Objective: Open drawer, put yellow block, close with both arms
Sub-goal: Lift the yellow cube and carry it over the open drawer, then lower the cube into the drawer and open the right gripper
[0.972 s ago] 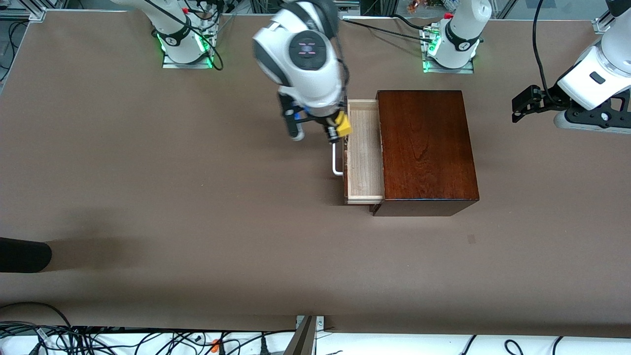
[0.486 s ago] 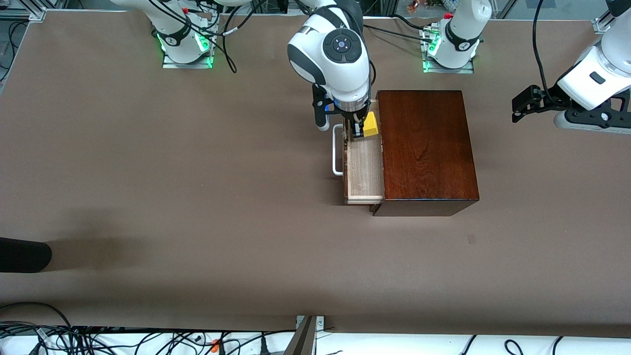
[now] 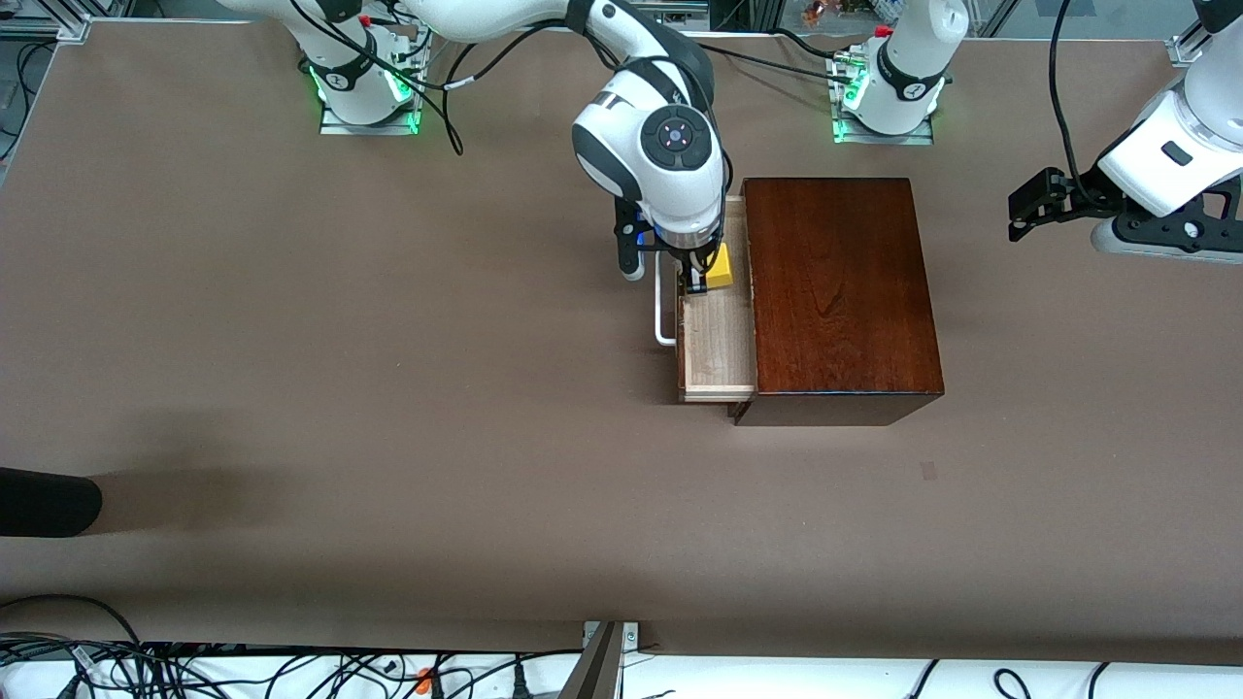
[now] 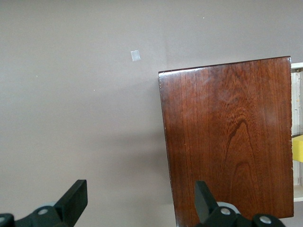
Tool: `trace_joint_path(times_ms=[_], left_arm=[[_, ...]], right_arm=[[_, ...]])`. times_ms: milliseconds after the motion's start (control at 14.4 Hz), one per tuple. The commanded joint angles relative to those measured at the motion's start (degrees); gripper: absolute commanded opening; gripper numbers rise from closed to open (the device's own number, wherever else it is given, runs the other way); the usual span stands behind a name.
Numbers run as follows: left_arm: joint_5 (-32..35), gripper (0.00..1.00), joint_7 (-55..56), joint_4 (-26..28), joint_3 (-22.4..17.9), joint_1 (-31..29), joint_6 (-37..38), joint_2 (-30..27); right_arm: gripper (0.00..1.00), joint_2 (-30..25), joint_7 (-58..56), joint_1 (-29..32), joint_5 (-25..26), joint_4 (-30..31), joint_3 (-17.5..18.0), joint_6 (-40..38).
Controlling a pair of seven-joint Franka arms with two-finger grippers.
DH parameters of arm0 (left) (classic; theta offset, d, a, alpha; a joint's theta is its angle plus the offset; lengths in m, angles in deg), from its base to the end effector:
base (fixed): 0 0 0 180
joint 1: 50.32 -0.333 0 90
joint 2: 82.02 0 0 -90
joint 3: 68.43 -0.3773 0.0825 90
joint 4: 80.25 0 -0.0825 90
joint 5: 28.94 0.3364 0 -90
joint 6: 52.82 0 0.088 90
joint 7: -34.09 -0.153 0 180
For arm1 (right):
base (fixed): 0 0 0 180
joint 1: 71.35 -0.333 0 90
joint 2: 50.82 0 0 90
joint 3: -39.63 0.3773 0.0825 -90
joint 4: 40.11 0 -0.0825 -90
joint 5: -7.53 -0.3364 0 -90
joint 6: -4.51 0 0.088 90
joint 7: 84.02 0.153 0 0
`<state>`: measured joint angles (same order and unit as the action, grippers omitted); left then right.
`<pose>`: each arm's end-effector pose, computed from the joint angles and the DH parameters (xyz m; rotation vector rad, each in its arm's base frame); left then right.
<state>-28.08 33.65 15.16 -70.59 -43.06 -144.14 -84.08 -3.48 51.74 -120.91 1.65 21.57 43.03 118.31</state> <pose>0.4904 -0.0411 0.6197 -3.1223 0.1521 0.0545 0.4732 0.6187 0.3529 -2.2350 2.0896 0.2214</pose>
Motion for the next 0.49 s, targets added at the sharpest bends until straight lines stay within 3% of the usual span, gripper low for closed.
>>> trace_joint_path(times_ms=[0, 69, 139, 278, 416], left_arm=[[-0.8, 1.00, -0.8, -0.4, 0.1, -0.5, 0.0, -0.1], [-0.8, 1.00, -0.8, -0.4, 0.1, -0.5, 0.0, -0.1], [-1.0, 1.00, -0.6, -0.4, 0.2, -0.5, 0.0, -0.1], [-1.1, 1.00, -0.9, -0.5, 0.8, -0.4, 1.6, -0.3], [-1.2, 1.00, -0.9, -1.1, 0.8, 0.0, 1.9, -0.1]], right_arm=[[0.00, 2.0, 1.3, -0.1, 0.3, -2.1, 0.1, 0.5], [0.02, 2.6, 1.3, -0.2, 0.4, -2.0, 0.1, 0.9], [0.21, 2.8, 1.3, -0.2, 0.4, -2.0, 0.1, 1.0], [1.00, 3.3, 1.3, -0.1, 0.6, -2.0, 0.0, 1.0], [1.00, 2.8, 1.3, 0.2, 0.5, -2.2, -0.1, 0.5]])
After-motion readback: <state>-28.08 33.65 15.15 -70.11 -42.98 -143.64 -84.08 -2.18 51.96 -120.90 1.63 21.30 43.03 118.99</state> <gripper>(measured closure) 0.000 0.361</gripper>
